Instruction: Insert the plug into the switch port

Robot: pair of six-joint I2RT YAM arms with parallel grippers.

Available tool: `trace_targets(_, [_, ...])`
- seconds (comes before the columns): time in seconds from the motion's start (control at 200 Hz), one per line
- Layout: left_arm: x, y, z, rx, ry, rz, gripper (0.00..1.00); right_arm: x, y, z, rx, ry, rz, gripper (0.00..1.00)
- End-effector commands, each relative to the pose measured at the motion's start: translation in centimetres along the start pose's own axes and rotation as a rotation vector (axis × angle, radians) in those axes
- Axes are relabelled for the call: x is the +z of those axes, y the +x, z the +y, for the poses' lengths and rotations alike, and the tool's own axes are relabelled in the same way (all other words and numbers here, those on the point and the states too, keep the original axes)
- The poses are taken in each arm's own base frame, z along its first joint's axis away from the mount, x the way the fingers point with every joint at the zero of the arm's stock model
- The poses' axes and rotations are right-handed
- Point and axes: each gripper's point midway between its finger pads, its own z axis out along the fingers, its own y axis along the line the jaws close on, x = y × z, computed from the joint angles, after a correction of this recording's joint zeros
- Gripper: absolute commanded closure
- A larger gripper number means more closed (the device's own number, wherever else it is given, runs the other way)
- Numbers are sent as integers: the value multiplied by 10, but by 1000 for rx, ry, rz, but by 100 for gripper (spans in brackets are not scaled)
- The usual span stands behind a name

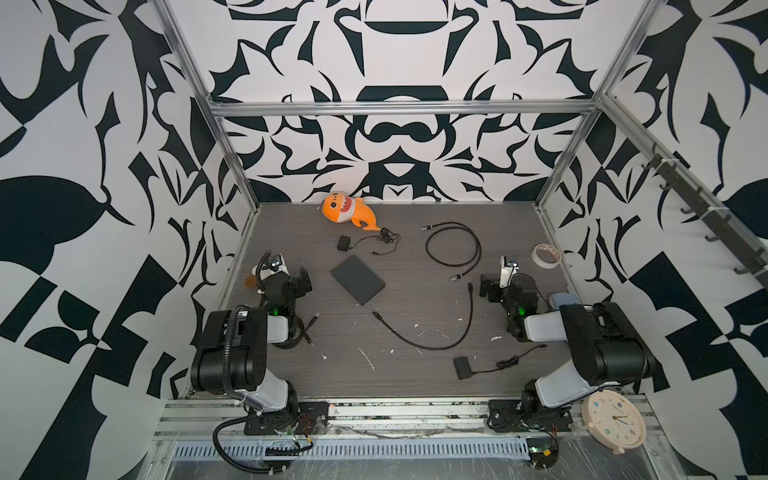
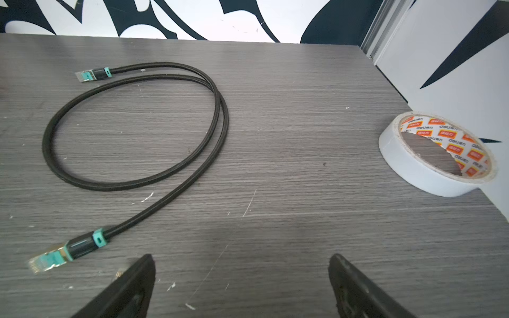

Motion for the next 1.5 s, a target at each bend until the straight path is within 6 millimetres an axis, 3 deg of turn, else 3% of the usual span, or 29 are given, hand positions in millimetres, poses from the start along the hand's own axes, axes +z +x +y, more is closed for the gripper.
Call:
trace_targets(0.0, [1, -8, -1, -15, -1, -22, 1, -1, -19, 1, 0, 0, -61, 0])
trace_targets(0.985, [2, -8, -2, -7, 9, -19, 1, 0, -20, 5, -12, -21, -60, 0])
trace_targets(1.12, [2, -8, -3, -2, 14, -22, 1, -2, -32, 12, -28, -61, -44, 6])
trace_targets(1.235, [0, -24, 7, -5, -78, -21, 1, -5, -44, -2, 22, 38, 66, 13])
trace_targets(1.34, [1, -50, 15, -25, -173, 119, 1, -11, -61, 16, -2, 1, 82, 15])
trace_targets(1.495, [-1, -74, -1, -75, -217, 175, 1, -12, -89, 87, -71, -216, 67, 18])
